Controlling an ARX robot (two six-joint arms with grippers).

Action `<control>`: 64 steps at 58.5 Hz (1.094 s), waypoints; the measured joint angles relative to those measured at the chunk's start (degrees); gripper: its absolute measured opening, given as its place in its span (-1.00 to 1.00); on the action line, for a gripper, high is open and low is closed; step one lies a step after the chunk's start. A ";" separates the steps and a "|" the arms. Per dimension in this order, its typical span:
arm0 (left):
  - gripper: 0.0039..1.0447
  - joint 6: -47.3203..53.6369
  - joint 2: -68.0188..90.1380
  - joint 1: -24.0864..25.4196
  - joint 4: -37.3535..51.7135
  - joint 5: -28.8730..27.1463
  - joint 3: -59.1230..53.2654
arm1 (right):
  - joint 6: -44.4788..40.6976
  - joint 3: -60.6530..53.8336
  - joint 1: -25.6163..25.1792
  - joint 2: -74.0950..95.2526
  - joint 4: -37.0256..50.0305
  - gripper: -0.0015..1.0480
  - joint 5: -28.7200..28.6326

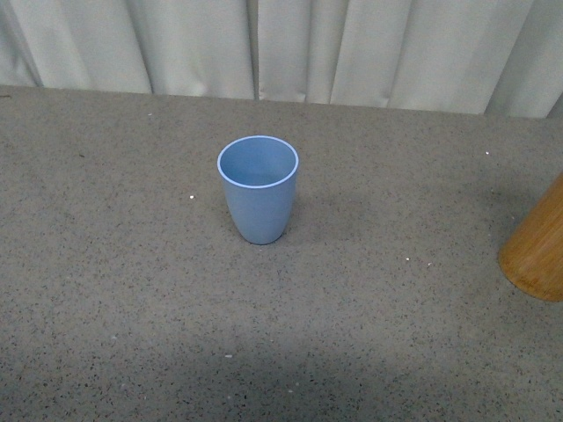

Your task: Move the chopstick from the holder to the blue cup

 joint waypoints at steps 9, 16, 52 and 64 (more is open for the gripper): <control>0.88 0.00 0.00 0.00 0.00 0.02 0.00 | 0.28 0.00 -1.07 -2.67 -1.44 -0.98 -0.63; 0.88 0.00 0.00 0.00 0.00 0.02 0.00 | 0.28 0.00 -1.95 -5.03 -2.40 -0.98 -0.81; 0.88 0.00 0.00 0.00 0.00 0.02 0.00 | 2.93 2.67 -3.32 -18.08 -11.80 -0.98 -4.83; 0.88 0.00 0.00 0.00 0.00 0.02 0.00 | 5.44 3.06 4.17 -17.57 -12.15 -0.98 -2.21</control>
